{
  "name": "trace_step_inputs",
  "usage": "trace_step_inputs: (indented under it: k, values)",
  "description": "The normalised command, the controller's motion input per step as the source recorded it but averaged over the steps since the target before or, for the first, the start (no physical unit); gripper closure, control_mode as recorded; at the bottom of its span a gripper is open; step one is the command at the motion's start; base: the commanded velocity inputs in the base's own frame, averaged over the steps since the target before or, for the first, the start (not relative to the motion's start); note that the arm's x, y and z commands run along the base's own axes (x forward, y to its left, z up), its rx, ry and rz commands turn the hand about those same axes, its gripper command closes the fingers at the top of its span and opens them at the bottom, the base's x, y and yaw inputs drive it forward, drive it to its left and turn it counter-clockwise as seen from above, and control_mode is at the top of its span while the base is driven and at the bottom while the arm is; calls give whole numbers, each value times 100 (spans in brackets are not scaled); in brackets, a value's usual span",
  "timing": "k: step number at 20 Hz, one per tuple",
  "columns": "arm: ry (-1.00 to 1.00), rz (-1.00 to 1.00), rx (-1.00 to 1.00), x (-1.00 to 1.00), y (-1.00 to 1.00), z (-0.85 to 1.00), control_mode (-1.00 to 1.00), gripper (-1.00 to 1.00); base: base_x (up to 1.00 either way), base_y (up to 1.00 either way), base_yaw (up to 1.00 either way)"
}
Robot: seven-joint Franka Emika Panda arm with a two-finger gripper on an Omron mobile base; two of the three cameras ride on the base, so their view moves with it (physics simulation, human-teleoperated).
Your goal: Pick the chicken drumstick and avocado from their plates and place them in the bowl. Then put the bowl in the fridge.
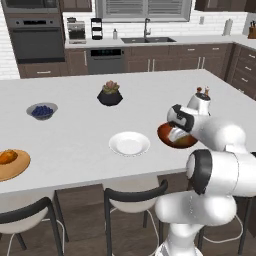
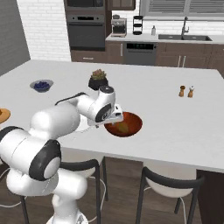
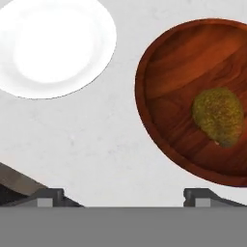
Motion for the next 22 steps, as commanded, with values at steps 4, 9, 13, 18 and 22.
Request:
trace_step_inputs:
  k: [4,9,13,18,22]
  values:
    - [8,-36,2,-61,44,65,-100,-100,0,0,0]
    - [4,-43,10,-87,20,49,-100,-100,0,0,0]
    - [0,-13,2,-82,27,52,-100,-100,0,0,0]
    - [0,-5,0,-62,9,29,-100,-100,0,0,0]
    - [-2,-1,0,-63,23,19,-100,-100,0,0,0]
